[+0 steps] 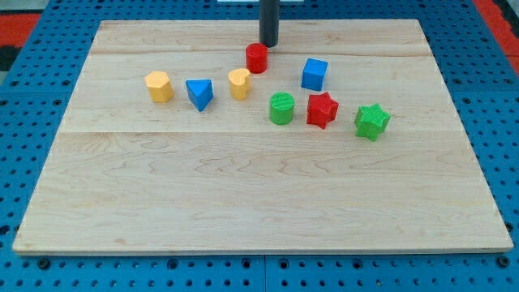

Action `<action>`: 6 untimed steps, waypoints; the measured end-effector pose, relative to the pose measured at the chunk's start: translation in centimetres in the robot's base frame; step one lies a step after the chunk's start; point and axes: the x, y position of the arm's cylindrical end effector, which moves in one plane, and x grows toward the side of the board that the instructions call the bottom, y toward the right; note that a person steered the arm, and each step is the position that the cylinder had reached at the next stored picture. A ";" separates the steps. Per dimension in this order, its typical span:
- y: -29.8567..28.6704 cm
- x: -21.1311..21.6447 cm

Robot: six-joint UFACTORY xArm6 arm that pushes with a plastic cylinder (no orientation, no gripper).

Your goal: Push the yellow hexagon down a bit

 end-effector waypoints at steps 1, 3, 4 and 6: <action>-0.9 2.2; -5.1 4.5; -9.8 4.4; -16.0 7.5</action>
